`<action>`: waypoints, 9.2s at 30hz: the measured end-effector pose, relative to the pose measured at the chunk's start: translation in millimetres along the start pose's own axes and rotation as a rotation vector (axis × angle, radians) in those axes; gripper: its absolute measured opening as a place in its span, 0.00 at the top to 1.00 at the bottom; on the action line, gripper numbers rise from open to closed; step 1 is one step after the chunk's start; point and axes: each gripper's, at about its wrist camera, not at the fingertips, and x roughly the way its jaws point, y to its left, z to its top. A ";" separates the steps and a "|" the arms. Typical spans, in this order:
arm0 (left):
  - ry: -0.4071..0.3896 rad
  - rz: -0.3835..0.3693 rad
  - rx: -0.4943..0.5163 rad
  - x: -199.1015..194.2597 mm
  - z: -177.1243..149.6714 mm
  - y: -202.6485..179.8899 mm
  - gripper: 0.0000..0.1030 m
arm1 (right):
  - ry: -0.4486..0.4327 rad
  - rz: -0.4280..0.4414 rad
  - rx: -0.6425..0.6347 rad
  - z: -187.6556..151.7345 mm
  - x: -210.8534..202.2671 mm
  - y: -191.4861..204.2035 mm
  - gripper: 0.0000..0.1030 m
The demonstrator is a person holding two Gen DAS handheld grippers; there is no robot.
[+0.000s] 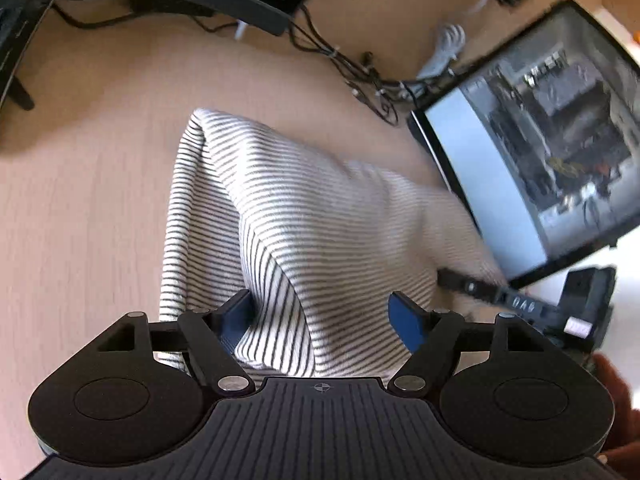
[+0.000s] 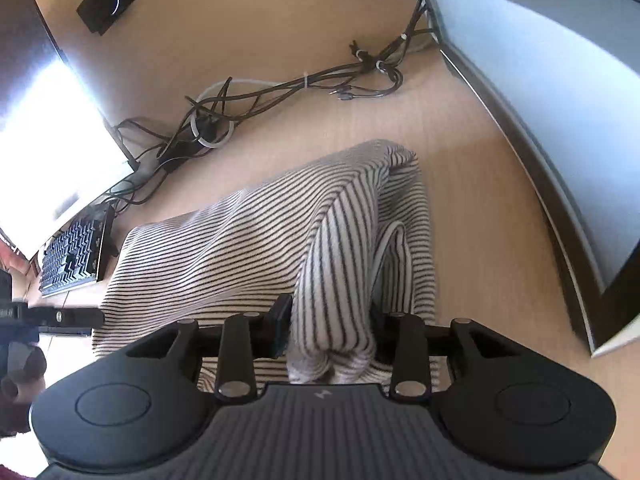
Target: Fold clothes
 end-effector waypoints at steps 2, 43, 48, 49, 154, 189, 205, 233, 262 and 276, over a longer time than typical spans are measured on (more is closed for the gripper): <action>-0.014 0.019 -0.010 0.7 -0.6 1.4 0.45 | -0.012 0.014 0.018 -1.9 -2.8 3.5 0.66; -0.149 0.058 -0.045 25.2 6.8 -23.5 0.14 | 0.008 -0.071 -0.240 22.0 41.1 44.1 0.00; -0.162 0.126 -0.053 34.4 10.5 -34.2 0.11 | -0.035 -0.009 -0.329 -5.0 28.2 41.7 0.00; -0.161 0.139 -0.054 36.4 12.2 -36.2 0.09 | -0.043 -0.002 -0.329 -9.1 25.6 41.4 0.00; -0.093 0.140 0.162 -6.3 -68.1 -65.4 0.43 | -0.012 -0.139 -0.860 -92.2 -19.0 134.8 0.59; -0.033 -0.226 0.180 24.5 -50.1 -51.7 0.24 | 0.038 -0.275 -0.825 51.2 166.0 176.6 0.81; 0.087 -0.291 0.230 54.0 -49.3 -44.6 0.19 | -0.005 -0.143 -0.529 104.2 153.2 149.5 0.87; -0.108 -0.054 0.232 -9.7 -36.0 -71.0 0.00 | -0.047 -0.226 -0.483 -53.3 3.0 50.5 0.00; -0.146 0.283 0.156 66.7 -37.7 -86.7 0.00 | -0.077 -0.092 -0.347 -58.0 -1.3 21.9 0.00; -0.158 0.281 0.177 58.8 -36.9 -81.1 0.00 | -0.083 -0.098 -0.351 -58.0 -1.1 22.0 0.00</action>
